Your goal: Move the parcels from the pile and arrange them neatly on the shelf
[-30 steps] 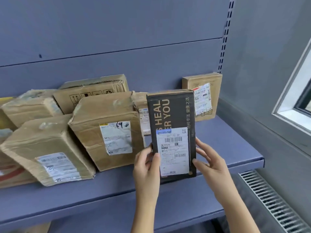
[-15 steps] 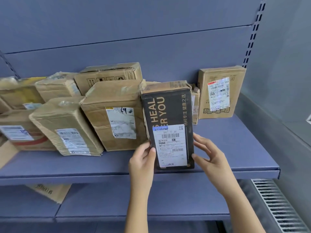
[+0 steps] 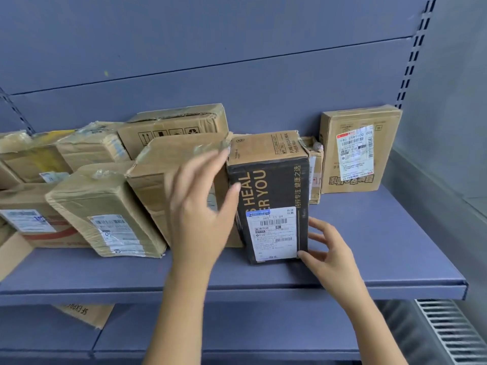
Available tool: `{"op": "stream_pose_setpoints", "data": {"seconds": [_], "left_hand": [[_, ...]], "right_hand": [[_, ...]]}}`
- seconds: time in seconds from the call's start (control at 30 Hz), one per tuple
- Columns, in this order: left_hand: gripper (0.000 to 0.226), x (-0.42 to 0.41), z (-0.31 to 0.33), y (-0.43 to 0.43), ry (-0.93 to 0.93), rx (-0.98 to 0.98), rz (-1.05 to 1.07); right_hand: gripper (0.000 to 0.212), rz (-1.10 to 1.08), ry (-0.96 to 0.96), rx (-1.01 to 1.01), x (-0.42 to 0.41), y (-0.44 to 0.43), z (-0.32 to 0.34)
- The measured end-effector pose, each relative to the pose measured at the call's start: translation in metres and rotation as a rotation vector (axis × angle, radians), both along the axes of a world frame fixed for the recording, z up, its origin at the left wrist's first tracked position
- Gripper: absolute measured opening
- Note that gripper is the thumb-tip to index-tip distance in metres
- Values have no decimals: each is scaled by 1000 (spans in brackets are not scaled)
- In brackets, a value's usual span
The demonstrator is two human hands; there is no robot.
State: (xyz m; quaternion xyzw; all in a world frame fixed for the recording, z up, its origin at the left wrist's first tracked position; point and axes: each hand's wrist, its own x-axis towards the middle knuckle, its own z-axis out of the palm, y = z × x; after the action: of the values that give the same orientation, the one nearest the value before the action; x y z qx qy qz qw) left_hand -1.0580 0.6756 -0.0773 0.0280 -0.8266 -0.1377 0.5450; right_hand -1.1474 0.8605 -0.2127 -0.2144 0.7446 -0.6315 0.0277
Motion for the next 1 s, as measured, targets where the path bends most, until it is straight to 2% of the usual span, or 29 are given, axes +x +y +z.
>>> {"op": "stream_pose_setpoints", "data": {"seconds": [0.1,0.23,0.47,0.77,1.0], "left_hand": [[25,-13,40,-16,-237,-186,15],[22,-25,54,-28,-429,-194,17],[17,-48,68,-33,-520,-274,18],[11,-81,76,-41,-636,-180,48],[13,-83,71,-46,-585,-123,8]], "right_hand": [[63,2,-17,126,-3,2,-1],[44,-66,25,264,-7,-5,2],[31,-111,74,399,-34,-26,10],[26,-119,75,472,-63,-45,16],[25,-126,94,455,-61,-44,13]]}}
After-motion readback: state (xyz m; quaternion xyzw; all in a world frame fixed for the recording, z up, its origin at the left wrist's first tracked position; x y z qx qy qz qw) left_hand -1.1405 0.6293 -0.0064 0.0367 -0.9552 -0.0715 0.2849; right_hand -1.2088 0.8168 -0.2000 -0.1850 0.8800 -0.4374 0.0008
